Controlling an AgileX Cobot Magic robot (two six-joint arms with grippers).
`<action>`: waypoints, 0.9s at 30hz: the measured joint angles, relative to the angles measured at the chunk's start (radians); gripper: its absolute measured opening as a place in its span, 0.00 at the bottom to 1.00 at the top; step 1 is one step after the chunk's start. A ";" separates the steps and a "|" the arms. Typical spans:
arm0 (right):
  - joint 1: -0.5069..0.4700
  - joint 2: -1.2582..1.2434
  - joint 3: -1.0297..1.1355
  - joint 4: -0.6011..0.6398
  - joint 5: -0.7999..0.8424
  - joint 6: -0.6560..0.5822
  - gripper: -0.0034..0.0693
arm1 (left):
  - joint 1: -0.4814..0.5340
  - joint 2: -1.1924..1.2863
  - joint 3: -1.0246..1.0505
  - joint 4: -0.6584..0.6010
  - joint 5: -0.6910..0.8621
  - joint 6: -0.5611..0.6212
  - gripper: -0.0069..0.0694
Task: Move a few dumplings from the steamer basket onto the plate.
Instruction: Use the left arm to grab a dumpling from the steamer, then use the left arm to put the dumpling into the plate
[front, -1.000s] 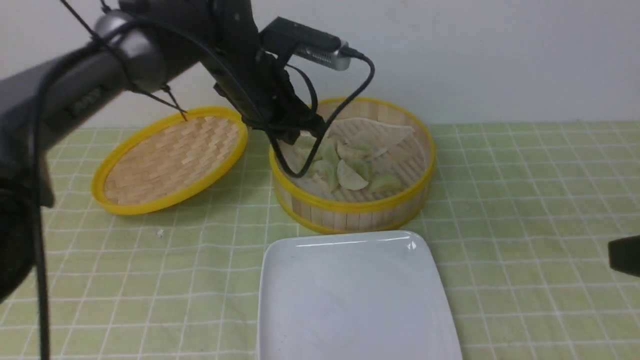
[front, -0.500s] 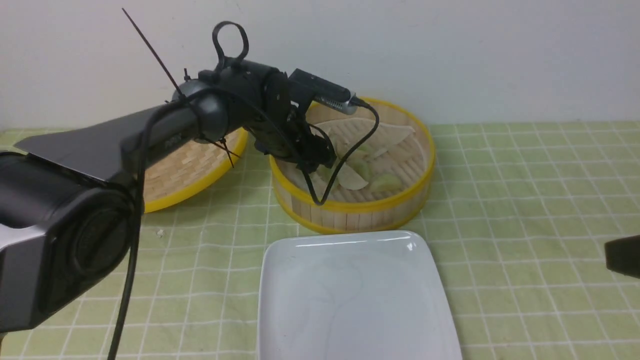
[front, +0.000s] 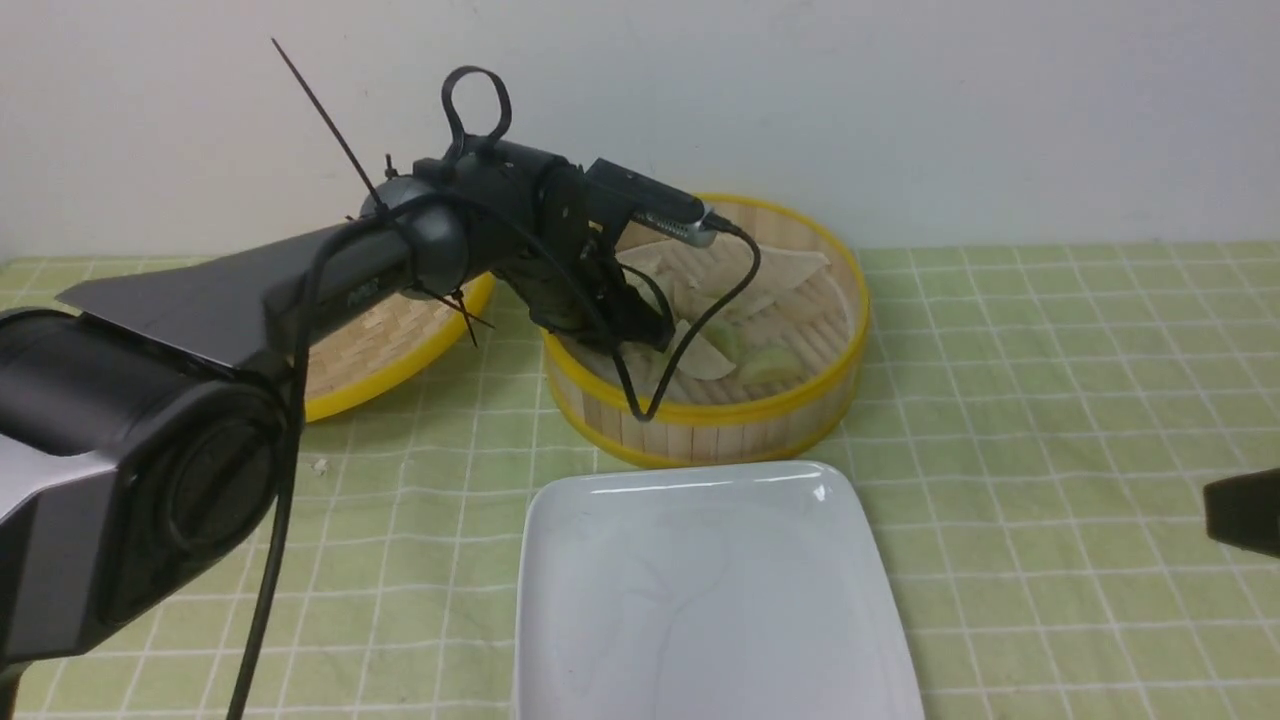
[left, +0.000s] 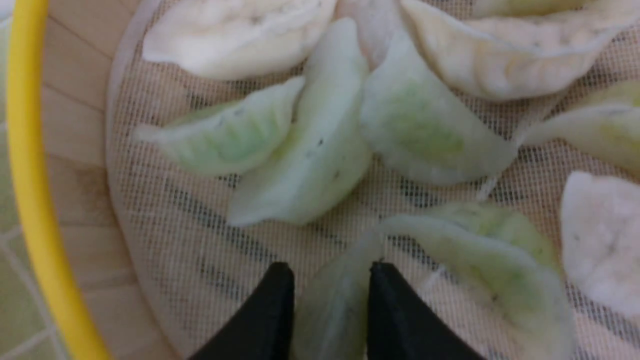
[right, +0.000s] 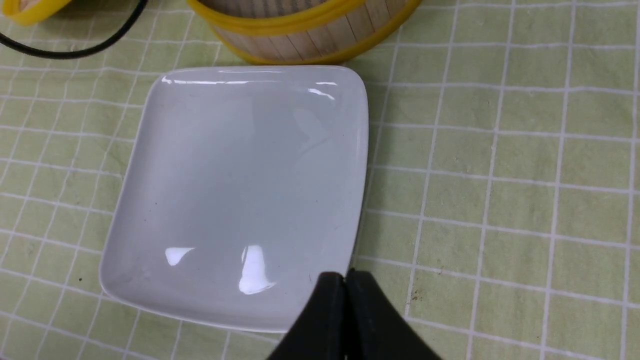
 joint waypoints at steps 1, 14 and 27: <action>0.000 0.000 0.000 0.000 0.000 0.000 0.03 | 0.000 -0.012 0.000 0.000 0.010 0.000 0.31; 0.000 0.000 0.000 0.009 0.000 0.000 0.03 | -0.003 -0.332 -0.001 -0.156 0.490 0.004 0.31; 0.000 0.004 0.000 0.027 0.001 -0.033 0.03 | -0.166 -0.239 0.190 -0.258 0.516 0.031 0.31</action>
